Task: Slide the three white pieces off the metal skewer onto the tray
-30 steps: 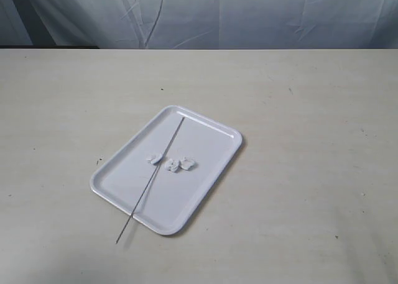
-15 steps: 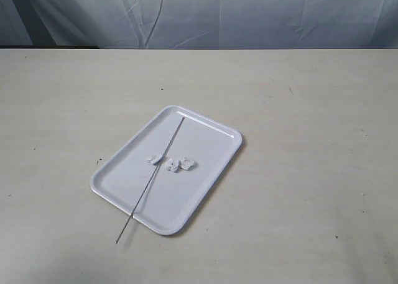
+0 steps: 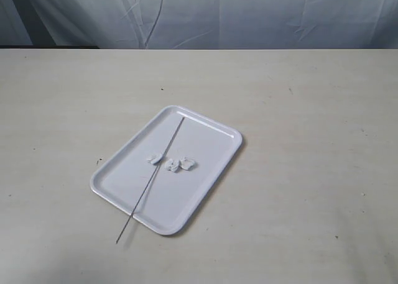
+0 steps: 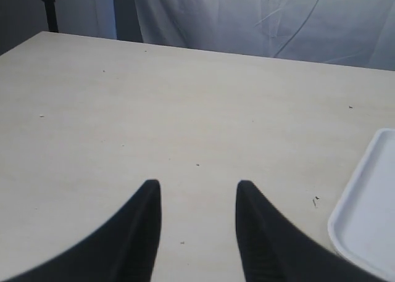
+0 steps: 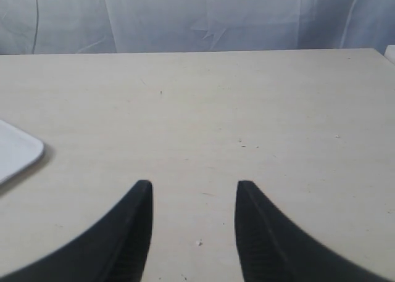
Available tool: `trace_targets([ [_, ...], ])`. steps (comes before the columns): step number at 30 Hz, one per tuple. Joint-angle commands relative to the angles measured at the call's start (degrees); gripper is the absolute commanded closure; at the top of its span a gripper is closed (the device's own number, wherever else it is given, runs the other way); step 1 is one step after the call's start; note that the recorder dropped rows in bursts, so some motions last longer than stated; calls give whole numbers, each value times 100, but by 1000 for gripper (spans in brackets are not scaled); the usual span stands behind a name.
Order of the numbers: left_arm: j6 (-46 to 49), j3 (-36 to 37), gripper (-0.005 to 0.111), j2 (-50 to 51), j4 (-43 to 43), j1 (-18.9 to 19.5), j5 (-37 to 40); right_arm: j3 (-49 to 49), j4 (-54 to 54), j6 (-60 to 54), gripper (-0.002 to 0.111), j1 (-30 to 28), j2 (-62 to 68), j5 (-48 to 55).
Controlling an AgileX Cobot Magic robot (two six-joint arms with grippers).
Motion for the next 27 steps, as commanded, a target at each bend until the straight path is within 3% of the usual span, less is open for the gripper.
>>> trace_targets([
  [1,25,10,68,-22,-39,-154,-23,8,-87,12,67,-28,-41,-32],
  [6,25,10,68,-22,26,-485,-44,8,-77,12,67,-28,-41,-32],
  [27,25,10,68,-22,72,-498,-68,8,-77,12,67,-28,-41,-81],
])
